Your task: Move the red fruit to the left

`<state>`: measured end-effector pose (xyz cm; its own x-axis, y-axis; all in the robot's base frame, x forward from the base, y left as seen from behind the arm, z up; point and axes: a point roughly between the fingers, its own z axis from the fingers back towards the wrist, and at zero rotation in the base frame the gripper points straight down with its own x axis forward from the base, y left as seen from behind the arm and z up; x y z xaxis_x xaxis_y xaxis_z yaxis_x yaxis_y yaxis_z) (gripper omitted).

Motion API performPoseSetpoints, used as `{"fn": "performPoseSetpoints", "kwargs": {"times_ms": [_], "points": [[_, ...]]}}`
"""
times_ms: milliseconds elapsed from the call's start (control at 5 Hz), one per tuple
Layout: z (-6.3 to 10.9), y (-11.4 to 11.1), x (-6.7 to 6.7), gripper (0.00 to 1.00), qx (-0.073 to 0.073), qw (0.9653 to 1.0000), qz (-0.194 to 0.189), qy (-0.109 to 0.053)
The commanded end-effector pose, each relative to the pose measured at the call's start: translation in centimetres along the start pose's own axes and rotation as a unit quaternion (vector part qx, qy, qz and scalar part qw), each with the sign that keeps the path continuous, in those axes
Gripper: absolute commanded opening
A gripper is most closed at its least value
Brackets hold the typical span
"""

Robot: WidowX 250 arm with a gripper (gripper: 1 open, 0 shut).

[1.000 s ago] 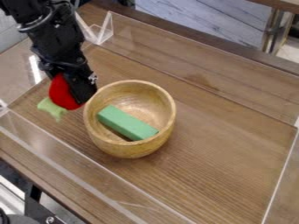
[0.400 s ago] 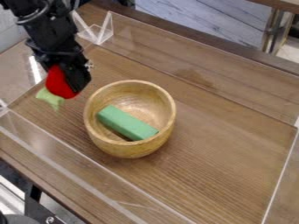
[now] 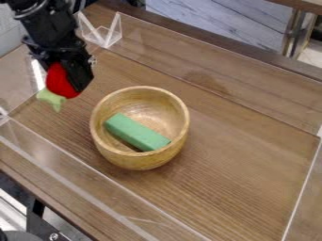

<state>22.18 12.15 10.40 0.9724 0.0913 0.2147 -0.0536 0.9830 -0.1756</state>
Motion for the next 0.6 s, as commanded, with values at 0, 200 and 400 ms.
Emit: {"fn": "performPoseSetpoints", "kwargs": {"times_ms": [0,200,400], "points": [[1.0,-0.8,1.6,0.0,0.012,0.9995,-0.025,-0.012],[-0.5,-0.1,2.1,0.0,0.009,0.999,-0.044,-0.001],[-1.3,0.3,2.6,0.0,0.005,0.9984,-0.055,0.003]]}}
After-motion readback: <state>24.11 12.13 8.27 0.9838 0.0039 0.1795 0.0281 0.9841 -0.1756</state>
